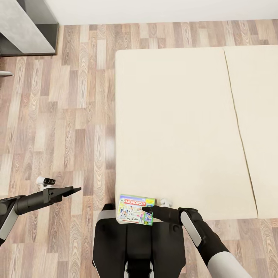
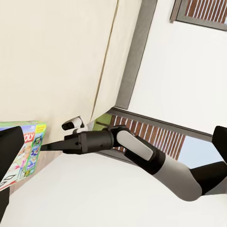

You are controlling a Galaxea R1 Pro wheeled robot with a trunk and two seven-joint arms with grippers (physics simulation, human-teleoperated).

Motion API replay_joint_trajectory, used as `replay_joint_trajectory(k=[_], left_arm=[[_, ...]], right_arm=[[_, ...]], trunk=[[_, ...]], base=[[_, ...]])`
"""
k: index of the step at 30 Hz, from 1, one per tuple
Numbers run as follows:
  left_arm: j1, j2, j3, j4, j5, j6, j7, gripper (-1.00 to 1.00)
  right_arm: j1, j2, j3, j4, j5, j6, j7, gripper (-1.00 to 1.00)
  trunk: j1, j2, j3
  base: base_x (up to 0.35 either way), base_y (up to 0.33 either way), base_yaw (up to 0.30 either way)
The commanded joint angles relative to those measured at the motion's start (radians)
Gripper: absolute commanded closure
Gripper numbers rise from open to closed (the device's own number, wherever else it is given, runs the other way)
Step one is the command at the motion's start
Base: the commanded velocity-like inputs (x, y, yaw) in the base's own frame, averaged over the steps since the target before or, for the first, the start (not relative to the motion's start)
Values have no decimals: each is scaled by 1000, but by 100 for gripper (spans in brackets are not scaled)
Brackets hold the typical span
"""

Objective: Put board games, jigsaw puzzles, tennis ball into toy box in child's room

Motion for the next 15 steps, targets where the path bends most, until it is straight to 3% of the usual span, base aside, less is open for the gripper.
replay_joint_trajectory(k=[1, 15], left_arm=[[0, 0, 0, 0, 0, 11, -4, -100], [0, 0, 0, 0, 0, 11, -4, -100]], right_arm=[[0, 0, -1, -1, -1, 5, 1, -100], [0, 1, 0, -1, -1, 5, 1, -100]], trunk=[[1, -2, -1], [1, -2, -1]], base=[[0, 19, 0], [0, 52, 0]])
